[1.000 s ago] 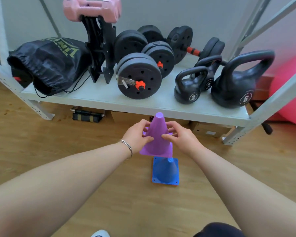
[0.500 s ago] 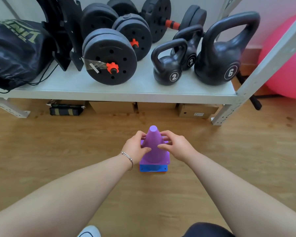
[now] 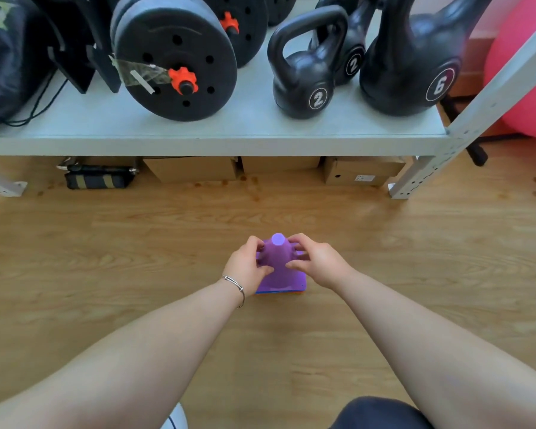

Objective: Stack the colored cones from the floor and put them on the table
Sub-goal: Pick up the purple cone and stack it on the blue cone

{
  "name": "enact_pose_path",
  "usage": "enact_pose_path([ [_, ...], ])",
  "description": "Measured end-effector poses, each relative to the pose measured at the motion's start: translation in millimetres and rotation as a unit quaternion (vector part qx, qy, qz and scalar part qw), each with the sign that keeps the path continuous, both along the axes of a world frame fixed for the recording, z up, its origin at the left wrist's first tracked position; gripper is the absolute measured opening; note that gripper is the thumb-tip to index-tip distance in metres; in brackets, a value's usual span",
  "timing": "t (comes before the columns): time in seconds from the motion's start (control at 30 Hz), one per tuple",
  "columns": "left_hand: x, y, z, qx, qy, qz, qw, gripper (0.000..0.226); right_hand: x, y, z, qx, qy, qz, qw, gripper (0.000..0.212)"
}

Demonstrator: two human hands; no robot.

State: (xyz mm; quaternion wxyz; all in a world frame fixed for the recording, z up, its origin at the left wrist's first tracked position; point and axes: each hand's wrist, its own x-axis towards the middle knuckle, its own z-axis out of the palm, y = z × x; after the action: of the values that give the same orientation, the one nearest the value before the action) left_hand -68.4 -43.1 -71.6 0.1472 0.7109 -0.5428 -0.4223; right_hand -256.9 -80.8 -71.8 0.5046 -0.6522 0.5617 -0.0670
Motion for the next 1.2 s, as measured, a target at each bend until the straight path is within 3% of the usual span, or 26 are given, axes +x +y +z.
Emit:
enact_pose_path([
  [0.53, 1, -2, -9, -0.001, 0.006, 0.003, 1.000, 0.056, 4, 2, -10, -0.005, -0.015, 0.000, 1.000, 0.048],
  [0.83, 6, 17, -2, 0.019, 0.013, -0.024, 0.999, 0.058, 11, 12, 1, 0.019, 0.062, 0.052, 0.997, 0.054],
  [0.97, 12, 24, -5, 0.021, 0.027, -0.025, 0.999, 0.055, 14, 19, -3, 0.035, 0.062, 0.023, 0.997, 0.056],
  [1.07, 21, 22, -12, 0.041, 0.038, -0.002, 0.998, 0.053, 10, 16, -11, 0.065, 0.044, -0.009, 0.997, 0.047],
  [1.2, 26, 22, -28, 0.071, 0.044, 0.070, 0.994, 0.042, 12, 12, -32, 0.111, 0.036, -0.156, 0.981, 0.034],
])
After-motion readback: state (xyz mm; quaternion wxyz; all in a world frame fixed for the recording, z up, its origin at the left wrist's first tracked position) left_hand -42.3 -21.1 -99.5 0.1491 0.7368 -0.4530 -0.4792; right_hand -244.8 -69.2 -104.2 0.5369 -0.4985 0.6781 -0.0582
